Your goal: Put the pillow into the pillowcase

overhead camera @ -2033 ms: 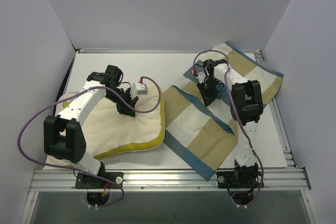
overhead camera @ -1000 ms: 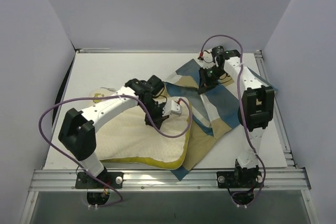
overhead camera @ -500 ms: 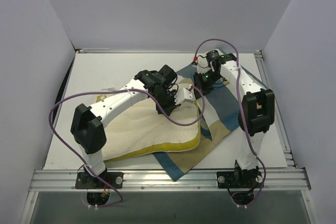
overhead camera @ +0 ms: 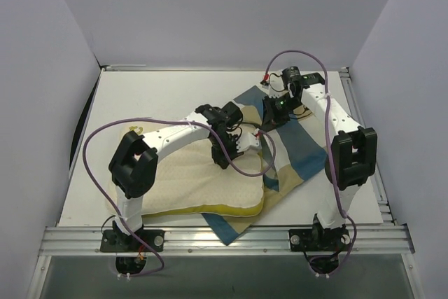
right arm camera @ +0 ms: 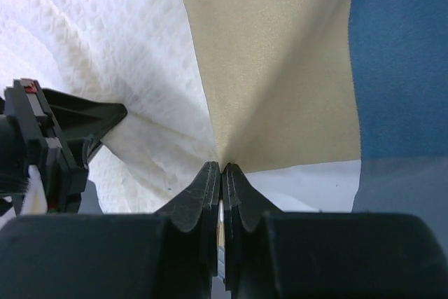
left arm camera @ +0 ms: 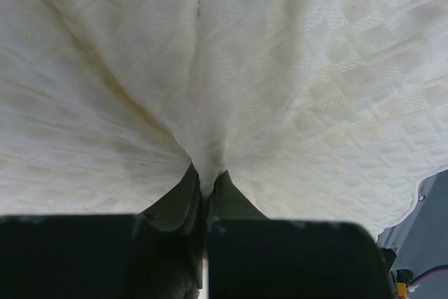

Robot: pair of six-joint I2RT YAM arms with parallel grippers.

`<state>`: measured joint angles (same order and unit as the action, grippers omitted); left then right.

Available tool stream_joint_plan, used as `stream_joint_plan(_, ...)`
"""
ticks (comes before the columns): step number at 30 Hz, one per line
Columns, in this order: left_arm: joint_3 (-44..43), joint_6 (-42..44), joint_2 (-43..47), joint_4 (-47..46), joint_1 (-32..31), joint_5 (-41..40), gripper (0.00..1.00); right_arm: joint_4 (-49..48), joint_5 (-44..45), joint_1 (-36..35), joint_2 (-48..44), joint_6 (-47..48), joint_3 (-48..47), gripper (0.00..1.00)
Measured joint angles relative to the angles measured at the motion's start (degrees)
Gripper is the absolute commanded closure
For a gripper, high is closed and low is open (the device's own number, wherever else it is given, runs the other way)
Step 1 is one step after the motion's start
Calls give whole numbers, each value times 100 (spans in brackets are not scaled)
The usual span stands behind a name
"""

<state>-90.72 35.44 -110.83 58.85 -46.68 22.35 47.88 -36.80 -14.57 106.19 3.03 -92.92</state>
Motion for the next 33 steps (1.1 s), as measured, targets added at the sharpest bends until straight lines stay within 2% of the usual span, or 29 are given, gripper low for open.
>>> stream_joint_plan(5, -387, -328, 2, -2, 52, 59, 100, 13, -76, -52, -98, 37, 435, 100)
stream_joint_plan(10, -1427, -931, -372, -245, 153, -72, 100, -74, -98, -142, -103, 66, 525, 100)
stream_joint_plan(14, -1303, -1902, -739, -907, 570, -122, 100, -299, 0, -114, -142, 85, 531, 99)
stream_joint_plan(15, -1088, -2100, -748, -1220, 704, -188, 100, -308, 17, -114, -153, 79, 531, 97)
stream_joint_plan(16, -909, -2302, -748, -1464, 831, -260, 100, -319, 39, -120, -164, 79, 533, 91)
stream_joint_plan(17, -763, -2465, -748, -1655, 933, -286, 93, -352, 90, -122, -166, 68, 535, 86)
stream_joint_plan(18, -643, -2603, -745, -1816, 1012, -306, 72, -374, 164, -122, -168, 63, 538, 79)
stream_joint_plan(19, -584, -2640, -737, -1952, 1051, -374, 61, -350, 234, -127, -175, 48, 557, 66)
stream_joint_plan(21, -483, -2688, -686, -2177, 1088, -413, 45, -308, 376, -81, -238, 74, 713, 64)
stream_joint_plan(23, -313, -2594, -503, -2326, 1084, -332, 14, -262, 531, 42, -332, 83, 949, 56)
stream_joint_plan(25, -55, -2380, -168, -2409, 1067, -166, 3, -223, 706, 179, -496, 133, 1303, 55)
stream_joint_plan(29, 560, -1674, 835, -2391, 892, 48, 3, -184, 874, 302, -728, 153, 1860, 55)
stream_joint_plan(33, 1014, -881, 1663, -2411, 297, 7, 3, -238, 868, 264, -879, 153, 2251, 53)
